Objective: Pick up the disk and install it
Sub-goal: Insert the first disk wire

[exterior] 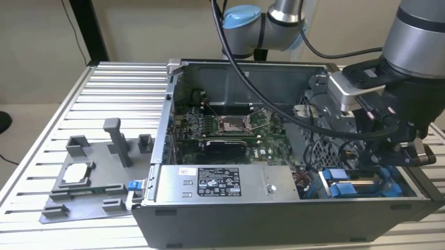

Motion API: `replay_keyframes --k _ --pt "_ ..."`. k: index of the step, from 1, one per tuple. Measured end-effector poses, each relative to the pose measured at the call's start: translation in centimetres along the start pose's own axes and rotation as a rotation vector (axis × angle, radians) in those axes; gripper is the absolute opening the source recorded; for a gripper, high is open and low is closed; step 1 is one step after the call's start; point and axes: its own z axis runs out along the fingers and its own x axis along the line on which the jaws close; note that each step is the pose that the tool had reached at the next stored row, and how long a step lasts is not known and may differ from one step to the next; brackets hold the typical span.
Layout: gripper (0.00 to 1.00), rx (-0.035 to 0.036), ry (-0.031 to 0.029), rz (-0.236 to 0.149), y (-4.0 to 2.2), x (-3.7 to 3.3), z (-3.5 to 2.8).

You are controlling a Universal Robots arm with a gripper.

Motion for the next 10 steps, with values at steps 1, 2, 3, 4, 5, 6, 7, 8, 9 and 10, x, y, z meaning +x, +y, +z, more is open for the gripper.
replay_keyframes --k 1,2,3,4,5,6,7,8,9,10 --pt "0.0 -0.0015 0.0001 0.0 -0.02 0.28 0.0" --pt "0.0 -0.0031 -0.0002 0.0 -0.04 0.58 0.02" --pt "0.0 -0.0044 -0.0008 0.0 -0.08 0.88 0.02" --pt "0.0 -0.0058 -0.0014 0.0 -0.1 1.25 0.03" --pt "0.0 -0.0072 -0.0017 0.0 -0.11 1.63 0.04" --pt "0.0 -0.0087 -0.0018 0.0 -0.12 2.0 0.04" --pt "0.0 -0.0094 -0.0038 0.001 -0.13 2.26 0.06" --pt "0.0 -0.0089 -0.017 0.003 -0.12 2.38 0.06" --pt "0.0 -0.0084 -0.0351 0.007 -0.12 2.39 0.05" --pt "0.0 -0.0078 -0.053 0.01 -0.12 2.38 0.05"
